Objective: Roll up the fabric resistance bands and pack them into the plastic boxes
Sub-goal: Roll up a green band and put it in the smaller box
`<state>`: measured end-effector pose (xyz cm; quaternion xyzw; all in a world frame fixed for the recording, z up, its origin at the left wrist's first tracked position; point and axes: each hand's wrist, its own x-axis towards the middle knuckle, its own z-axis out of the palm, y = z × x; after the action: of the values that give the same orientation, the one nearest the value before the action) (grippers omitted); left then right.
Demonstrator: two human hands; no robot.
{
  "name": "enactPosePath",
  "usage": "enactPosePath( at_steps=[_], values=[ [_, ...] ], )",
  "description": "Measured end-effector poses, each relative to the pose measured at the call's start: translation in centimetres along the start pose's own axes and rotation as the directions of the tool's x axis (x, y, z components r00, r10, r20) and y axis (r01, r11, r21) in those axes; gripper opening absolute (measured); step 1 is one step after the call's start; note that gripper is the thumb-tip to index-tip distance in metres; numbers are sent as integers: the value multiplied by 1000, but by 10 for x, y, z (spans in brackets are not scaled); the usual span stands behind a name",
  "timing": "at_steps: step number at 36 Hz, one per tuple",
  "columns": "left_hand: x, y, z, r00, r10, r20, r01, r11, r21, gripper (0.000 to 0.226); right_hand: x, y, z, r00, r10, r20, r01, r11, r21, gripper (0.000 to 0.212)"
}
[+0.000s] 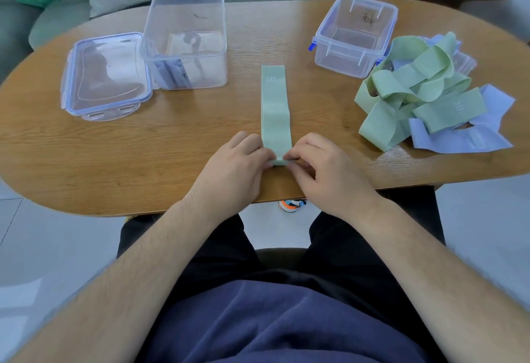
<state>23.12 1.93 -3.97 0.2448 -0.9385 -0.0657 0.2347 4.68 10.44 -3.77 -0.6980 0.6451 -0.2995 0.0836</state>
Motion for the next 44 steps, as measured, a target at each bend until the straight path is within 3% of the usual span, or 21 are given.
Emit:
enactPosePath(
  at_steps=[5, 12, 15, 27, 44],
  values=[
    [-2, 1, -8, 999, 17, 36, -15, 999, -50, 16, -2, -3, -5, 998, 14, 67, -17, 999, 49, 9],
    [0, 4, -8, 996, -66, 52, 69, 996, -58, 14, 1, -3, -2, 1000, 0, 26, 0, 1000, -2, 17],
    [0, 4, -8, 998, -39, 49, 41, 998, -41, 11, 0, -5, -3, 999, -17, 31, 17, 1000, -10, 15],
    [4, -4, -3, 999, -44, -4, 44, 999, -19, 21, 7, -4, 6, 999, -16, -33, 13, 995, -95, 13],
    [15, -27, -1, 999, 0, 48, -1, 1000, 9, 24, 29, 9, 1, 996, -76, 40, 79, 993, -88, 12]
  ],
)
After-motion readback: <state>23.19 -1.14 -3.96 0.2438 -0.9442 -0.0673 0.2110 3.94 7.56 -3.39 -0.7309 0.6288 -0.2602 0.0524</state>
